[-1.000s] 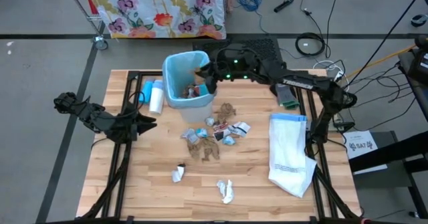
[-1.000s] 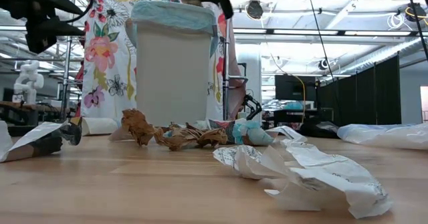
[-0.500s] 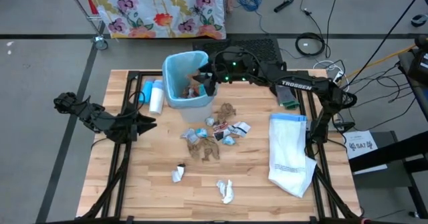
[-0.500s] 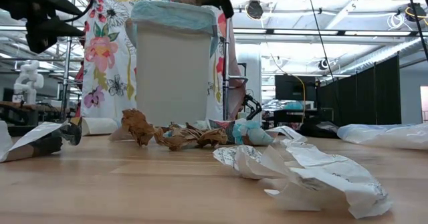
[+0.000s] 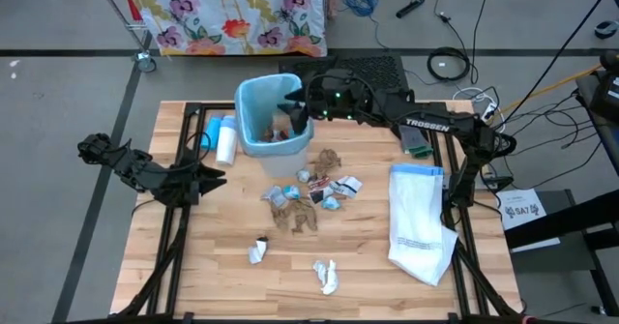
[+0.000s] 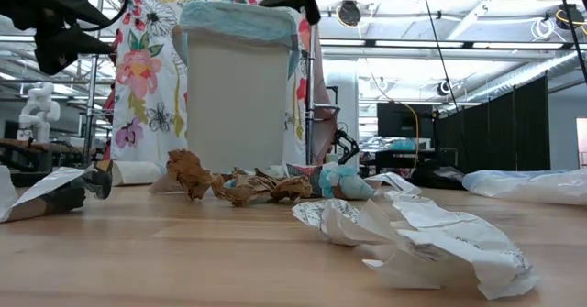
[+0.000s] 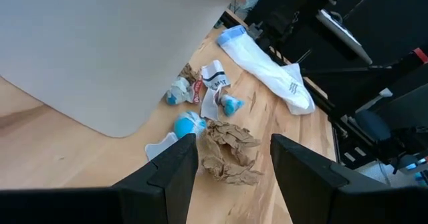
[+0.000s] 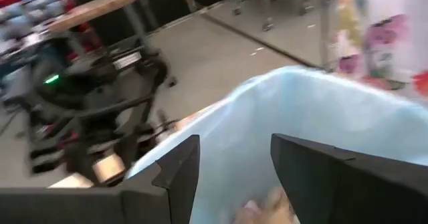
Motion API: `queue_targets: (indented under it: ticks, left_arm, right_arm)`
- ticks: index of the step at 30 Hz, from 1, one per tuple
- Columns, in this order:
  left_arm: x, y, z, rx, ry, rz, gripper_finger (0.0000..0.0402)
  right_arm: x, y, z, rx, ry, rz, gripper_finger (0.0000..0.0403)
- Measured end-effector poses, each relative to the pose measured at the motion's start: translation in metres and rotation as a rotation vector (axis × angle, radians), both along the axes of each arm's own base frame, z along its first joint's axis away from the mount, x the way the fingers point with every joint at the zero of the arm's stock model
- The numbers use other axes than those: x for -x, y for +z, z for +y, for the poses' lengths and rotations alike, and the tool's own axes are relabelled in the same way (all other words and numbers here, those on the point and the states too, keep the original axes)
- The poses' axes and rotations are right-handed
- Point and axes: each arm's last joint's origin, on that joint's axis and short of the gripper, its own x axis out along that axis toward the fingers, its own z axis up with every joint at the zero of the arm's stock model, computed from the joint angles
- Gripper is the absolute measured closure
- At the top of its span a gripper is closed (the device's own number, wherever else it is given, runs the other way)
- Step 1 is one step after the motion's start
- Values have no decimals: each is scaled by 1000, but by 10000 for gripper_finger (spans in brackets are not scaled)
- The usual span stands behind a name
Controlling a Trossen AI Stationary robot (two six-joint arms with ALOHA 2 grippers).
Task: Place trash/remove bag and relplace
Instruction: Put the blue trash bag bag into the white trash bin
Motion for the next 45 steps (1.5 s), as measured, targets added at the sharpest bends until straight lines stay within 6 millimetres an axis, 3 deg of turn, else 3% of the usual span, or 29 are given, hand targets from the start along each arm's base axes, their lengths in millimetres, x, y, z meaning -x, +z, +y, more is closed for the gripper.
queue_targets:
  ticks: [8, 15, 22, 30, 34, 39, 45]
  left_arm:
    - [0, 0, 0, -68, -26, 9, 210]
    - [0, -1, 0, -143, -60, 32, 210]
    - [2, -5, 1, -155, -63, 67, 210]
    - [2, -4, 1, -154, -63, 66, 210]
    - [2, -4, 1, -154, -63, 66, 210]
    - [2, -4, 1, -153, -63, 65, 210]
    - [2, -4, 1, -152, -63, 64, 210]
  right_arm:
    - [4, -6, 2, -72, -81, 67, 227]
    - [45, -9, 16, -154, -170, 375, 227]
    - [76, -15, 59, -178, -217, 654, 227]
    - [81, -28, 118, -197, -198, 764, 227]
    - [82, -48, 145, -215, -177, 793, 227]
    - [78, -98, 170, -219, -90, 833, 227]
    - [67, -147, 169, -282, -38, 729, 227]
